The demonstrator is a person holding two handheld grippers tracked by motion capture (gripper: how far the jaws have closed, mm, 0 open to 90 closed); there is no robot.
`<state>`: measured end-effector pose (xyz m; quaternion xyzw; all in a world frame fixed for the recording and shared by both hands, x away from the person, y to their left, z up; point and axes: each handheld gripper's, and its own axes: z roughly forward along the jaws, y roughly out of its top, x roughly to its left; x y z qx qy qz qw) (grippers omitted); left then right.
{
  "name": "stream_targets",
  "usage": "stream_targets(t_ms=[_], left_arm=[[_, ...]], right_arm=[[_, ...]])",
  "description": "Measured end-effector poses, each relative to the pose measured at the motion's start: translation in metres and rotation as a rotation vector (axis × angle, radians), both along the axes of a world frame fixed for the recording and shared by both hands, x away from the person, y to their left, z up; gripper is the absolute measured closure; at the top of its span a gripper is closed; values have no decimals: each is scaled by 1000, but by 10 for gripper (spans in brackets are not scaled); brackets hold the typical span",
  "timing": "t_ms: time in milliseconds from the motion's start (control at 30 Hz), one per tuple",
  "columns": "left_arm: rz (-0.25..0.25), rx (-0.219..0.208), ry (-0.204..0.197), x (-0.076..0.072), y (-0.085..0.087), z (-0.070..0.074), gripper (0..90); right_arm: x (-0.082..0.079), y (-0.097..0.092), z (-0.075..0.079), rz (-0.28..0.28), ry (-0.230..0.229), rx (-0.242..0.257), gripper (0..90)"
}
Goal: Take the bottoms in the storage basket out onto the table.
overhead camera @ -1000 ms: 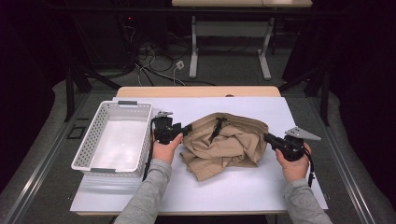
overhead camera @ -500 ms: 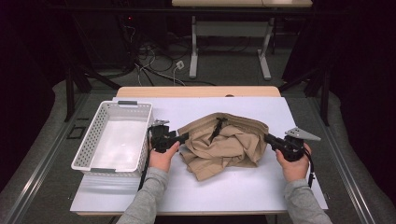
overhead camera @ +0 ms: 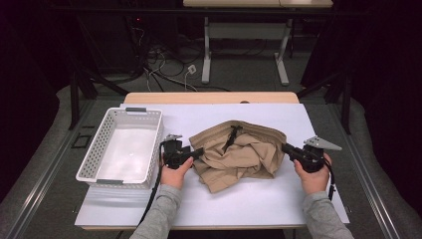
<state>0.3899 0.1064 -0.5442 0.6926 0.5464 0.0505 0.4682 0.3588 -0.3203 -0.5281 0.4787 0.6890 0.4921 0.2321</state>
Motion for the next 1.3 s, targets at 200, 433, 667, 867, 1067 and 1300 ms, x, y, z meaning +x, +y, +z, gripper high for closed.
stream_targets(t_ms=[200, 433, 667, 867, 1067, 1300], left_arm=[[-2, -16, 17, -1, -1, -6, 389], [-14, -45, 39, -3, -2, -11, 411], [-33, -47, 42, -4, -5, -12, 550], [-33, -46, 46, -4, -5, -11, 644], [-28, -34, 34, -4, -6, -10, 738], [-31, -32, 17, -4, -7, -7, 826]], right_arm=[[0, 0, -1, 1, 5, -3, 847], [0, 0, -1, 0, 4, -1, 848], [0, 0, -2, 2, 3, 0, 847], [0, 0, -2, -1, 6, 3, 846], [0, 0, -3, 3, 7, 9, 842], [0, 1, -3, 7, 0, 7, 829]])
